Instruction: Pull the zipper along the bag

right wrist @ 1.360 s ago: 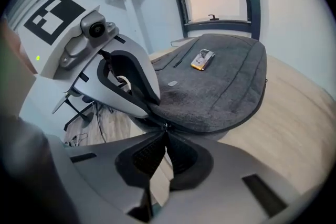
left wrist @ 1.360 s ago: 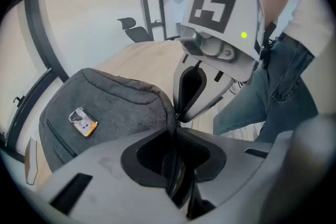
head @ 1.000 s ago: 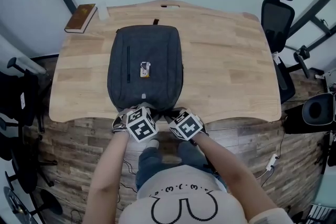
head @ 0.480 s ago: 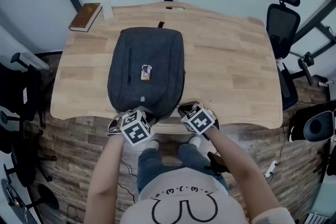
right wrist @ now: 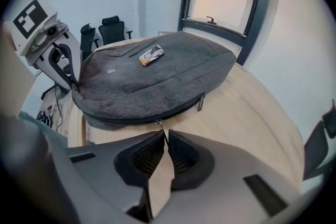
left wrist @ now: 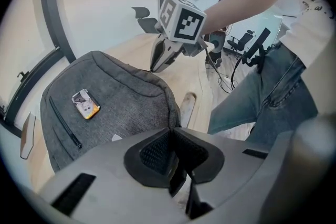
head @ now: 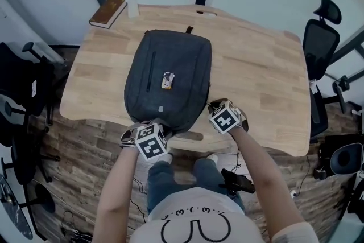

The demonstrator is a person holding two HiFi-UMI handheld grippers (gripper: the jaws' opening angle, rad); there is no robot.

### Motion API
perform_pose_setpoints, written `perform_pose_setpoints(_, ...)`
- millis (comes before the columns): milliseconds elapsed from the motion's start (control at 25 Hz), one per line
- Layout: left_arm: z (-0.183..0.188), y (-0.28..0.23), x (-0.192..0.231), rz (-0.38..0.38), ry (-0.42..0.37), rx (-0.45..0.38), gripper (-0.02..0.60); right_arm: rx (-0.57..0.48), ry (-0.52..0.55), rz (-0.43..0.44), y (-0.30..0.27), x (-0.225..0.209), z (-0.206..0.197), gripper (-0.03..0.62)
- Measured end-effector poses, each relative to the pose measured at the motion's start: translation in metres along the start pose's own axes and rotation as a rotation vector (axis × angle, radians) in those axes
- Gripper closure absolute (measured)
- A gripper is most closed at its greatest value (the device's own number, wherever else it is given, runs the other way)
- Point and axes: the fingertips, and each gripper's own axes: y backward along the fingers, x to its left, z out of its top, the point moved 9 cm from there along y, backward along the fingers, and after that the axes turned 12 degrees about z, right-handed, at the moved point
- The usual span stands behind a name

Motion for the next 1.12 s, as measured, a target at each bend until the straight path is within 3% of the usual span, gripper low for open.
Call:
perform_pose_setpoints(200, -0.002, 0.0, -0.003, 0.018, -0.017, 0.021, 0.549, 0.025, 0.02, -0.062, -0.008, -0.035, 0.016, 0.514)
perform_pose_setpoints(480, 0.002, 0.001, -0.005, 0.028, -0.033, 0.052, 0.551, 0.013, -0.054, -0.093, -0.013, -0.069, 0.035, 0.501)
perform_pose_setpoints(760, 0.003, -0.005, -0.005, 0.059, -0.017, 0.065, 0.549, -0.073, -0.119, -0.024, -0.011, -0.065, 0.033, 0.523)
perform_pose_setpoints(960, 0.001, -0.005, -0.008, 0.087, -0.019, 0.064, 0.549, -0.091, -0.134, -0.033, -0.001, -0.056, 0.021, 0.497)
perform_pose_setpoints(1120, 0.0, 0.0, -0.006, 0.074, 0.032, 0.041, 0.545, -0.19, -0.197, -0.045, 0.031, -0.05, 0.011, 0.497)
